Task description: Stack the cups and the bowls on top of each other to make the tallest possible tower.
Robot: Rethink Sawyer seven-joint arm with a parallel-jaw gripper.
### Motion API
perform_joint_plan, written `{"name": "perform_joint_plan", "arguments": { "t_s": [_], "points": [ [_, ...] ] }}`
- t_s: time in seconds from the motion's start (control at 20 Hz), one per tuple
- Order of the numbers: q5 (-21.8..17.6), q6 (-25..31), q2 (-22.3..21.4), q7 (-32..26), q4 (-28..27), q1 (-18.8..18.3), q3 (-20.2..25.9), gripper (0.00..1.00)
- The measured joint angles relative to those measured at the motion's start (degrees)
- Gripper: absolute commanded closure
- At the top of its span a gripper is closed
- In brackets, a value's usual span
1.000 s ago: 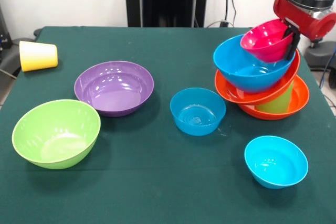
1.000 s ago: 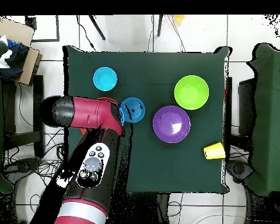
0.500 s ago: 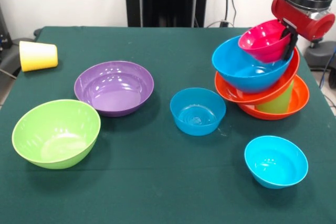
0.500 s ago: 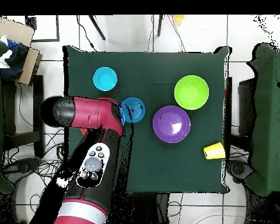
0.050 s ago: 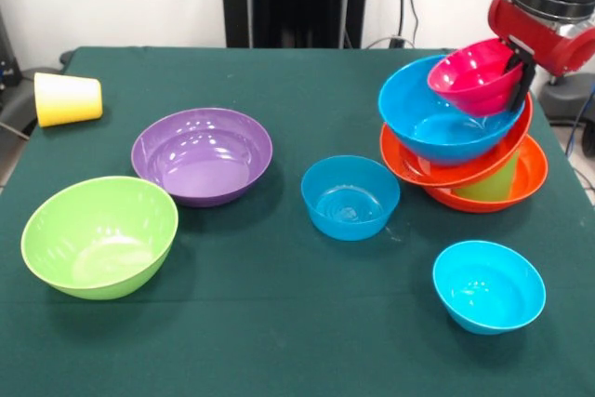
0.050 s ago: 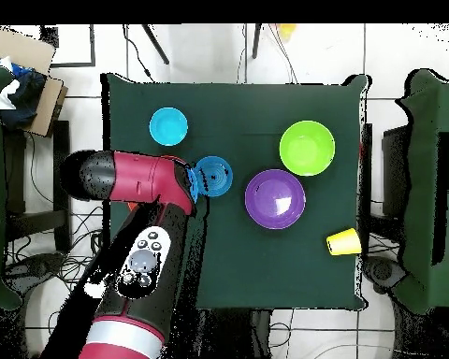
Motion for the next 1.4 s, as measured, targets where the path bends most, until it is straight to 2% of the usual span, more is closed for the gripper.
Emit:
{"name": "perform_joint_plan", "arguments": {
  "t_s": [0.55,1.4],
  "points": [
    [4.75,0.01,4.46,2.88,-4.47,3.23,-1.62,1.0],
    [5.69,0.01,4.93,2.95,-4.28,3.63,-1.94,1.0]
  ]
}}
